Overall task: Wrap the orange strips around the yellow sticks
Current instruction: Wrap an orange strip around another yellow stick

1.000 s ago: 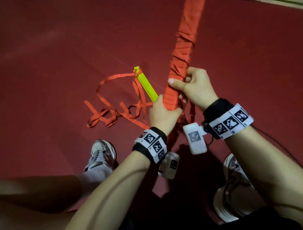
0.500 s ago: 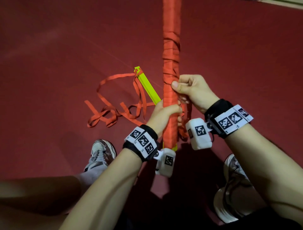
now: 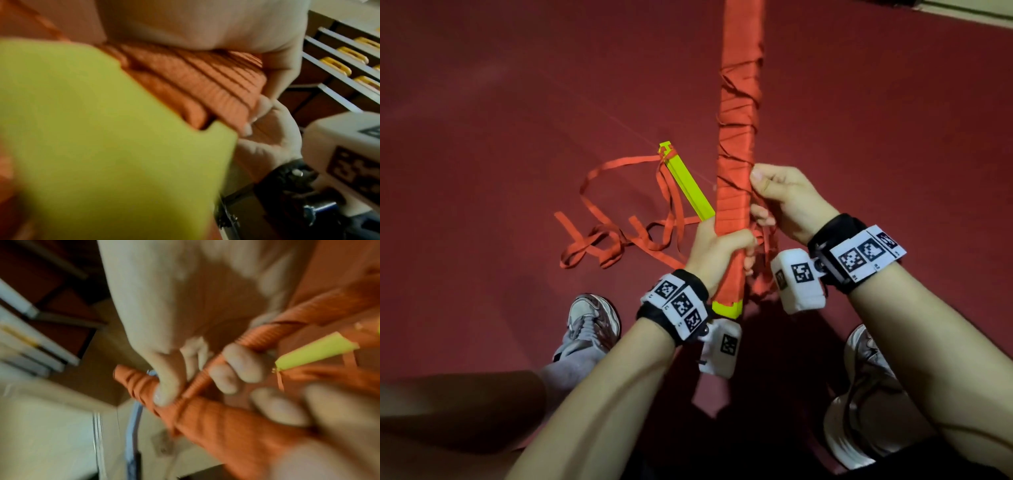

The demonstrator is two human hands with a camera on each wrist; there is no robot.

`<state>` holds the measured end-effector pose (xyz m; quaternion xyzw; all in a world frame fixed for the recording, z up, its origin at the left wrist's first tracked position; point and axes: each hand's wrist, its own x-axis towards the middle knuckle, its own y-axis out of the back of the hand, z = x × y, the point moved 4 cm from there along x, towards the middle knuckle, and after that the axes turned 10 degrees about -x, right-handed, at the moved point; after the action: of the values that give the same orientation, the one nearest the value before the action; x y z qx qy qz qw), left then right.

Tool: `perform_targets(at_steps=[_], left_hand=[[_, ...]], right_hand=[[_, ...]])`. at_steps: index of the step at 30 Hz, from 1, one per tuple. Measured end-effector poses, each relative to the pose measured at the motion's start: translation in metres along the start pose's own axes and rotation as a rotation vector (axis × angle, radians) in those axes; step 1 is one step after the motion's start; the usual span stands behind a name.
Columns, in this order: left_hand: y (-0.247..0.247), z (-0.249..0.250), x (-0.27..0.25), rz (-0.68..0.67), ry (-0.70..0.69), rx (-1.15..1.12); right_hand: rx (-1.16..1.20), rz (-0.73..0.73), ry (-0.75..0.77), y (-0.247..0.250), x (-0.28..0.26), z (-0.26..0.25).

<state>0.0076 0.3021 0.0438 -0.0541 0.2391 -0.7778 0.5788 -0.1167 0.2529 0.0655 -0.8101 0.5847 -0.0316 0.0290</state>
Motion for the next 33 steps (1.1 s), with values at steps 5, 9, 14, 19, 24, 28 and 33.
perform_targets(at_steps=[5,9,14,19,24,28,33], left_hand=[[-0.008,-0.002,-0.003,-0.151,0.111,-0.171],[0.001,-0.007,0.015,0.115,-0.005,0.201],[0.012,-0.016,0.017,0.33,-0.107,0.377],[0.007,0.0,0.013,0.135,-0.005,0.027],[-0.007,0.001,0.0,-0.171,0.205,-0.172],[-0.006,0.008,0.002,-0.068,0.147,-0.038],[-0.002,0.015,0.01,0.163,0.054,0.142]], right_hand=[[0.069,-0.165,-0.031,-0.006,0.002,-0.009],[-0.147,0.186,-0.027,-0.009,0.008,-0.006],[-0.212,0.221,0.02,-0.015,0.006,-0.004],[-0.161,0.035,0.041,-0.007,0.004,-0.024],[-0.11,-0.151,0.017,-0.003,-0.002,-0.026],[-0.156,-0.055,0.033,-0.001,-0.003,-0.029],[-0.353,0.317,0.067,0.0,-0.001,-0.033]])
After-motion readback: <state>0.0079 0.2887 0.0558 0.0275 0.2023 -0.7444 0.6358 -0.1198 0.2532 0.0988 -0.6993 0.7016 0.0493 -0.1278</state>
